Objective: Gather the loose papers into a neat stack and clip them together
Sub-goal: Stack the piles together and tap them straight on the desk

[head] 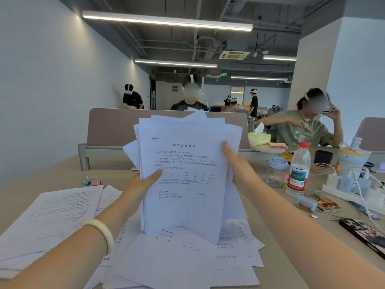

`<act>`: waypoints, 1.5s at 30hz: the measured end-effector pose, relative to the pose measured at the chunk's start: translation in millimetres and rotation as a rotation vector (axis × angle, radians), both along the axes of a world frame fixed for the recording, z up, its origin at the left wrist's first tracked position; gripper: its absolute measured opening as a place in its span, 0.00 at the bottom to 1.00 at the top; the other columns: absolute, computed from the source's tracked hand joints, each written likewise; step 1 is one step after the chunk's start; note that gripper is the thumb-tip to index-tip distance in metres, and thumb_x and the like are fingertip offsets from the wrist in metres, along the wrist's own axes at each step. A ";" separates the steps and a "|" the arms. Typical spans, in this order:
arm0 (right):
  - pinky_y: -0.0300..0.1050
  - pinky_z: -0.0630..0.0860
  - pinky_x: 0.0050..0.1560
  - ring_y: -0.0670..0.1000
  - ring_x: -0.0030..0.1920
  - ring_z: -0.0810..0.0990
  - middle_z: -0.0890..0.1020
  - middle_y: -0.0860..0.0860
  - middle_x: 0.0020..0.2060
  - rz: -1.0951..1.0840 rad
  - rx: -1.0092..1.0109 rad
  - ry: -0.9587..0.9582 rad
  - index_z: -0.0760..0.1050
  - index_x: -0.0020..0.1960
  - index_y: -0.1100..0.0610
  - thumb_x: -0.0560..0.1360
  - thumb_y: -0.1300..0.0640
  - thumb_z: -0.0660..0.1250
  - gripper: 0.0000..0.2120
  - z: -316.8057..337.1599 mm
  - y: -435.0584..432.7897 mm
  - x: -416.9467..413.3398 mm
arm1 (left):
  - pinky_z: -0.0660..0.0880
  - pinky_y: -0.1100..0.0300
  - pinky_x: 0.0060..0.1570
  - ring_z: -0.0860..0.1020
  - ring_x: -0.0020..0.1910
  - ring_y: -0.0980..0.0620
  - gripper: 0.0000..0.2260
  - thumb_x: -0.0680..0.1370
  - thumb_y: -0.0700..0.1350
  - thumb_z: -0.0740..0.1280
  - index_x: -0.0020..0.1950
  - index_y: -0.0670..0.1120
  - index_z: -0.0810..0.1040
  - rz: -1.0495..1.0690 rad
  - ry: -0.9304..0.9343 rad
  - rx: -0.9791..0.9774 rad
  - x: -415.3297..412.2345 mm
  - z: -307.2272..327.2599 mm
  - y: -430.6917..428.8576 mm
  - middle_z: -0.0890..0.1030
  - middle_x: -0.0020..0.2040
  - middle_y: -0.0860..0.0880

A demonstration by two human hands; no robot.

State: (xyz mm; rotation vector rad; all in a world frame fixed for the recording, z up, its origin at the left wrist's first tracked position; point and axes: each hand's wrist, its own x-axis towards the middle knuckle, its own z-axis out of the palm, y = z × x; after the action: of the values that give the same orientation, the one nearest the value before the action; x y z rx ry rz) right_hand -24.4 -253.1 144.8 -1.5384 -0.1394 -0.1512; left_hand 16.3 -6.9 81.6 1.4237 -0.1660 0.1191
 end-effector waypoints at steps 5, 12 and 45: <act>0.42 0.66 0.52 0.39 0.40 0.73 0.75 0.39 0.41 -0.030 0.022 -0.030 0.70 0.53 0.46 0.76 0.37 0.56 0.14 -2.4 6.6 2.1 | 0.78 0.56 0.49 0.82 0.47 0.52 0.06 0.74 0.48 0.69 0.50 0.51 0.79 0.085 -0.072 0.018 -4.9 4.7 -12.7 0.83 0.48 0.53; 0.47 0.79 0.54 0.48 0.50 0.84 0.85 0.48 0.53 0.021 -0.115 -0.105 0.79 0.51 0.47 0.67 0.42 0.73 0.16 13.4 1.9 4.4 | 0.76 0.60 0.43 0.81 0.44 0.56 0.04 0.72 0.49 0.72 0.46 0.54 0.79 0.100 -0.126 0.132 -5.0 27.2 -8.7 0.83 0.42 0.57; 0.35 0.78 0.42 0.42 0.43 0.80 0.81 0.43 0.43 -0.150 0.047 -0.106 0.75 0.49 0.47 0.77 0.53 0.66 0.01 -58.0 36.8 -2.0 | 0.77 0.63 0.40 0.81 0.45 0.54 0.12 0.74 0.43 0.71 0.56 0.46 0.78 0.312 -0.217 0.046 -17.7 8.2 -22.3 0.82 0.46 0.54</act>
State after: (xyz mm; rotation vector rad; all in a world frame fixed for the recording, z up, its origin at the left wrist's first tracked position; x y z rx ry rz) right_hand -26.4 -216.3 86.8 -1.4941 -0.1037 -0.3534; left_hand -1.3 -29.1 89.8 1.4734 -0.1243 0.5304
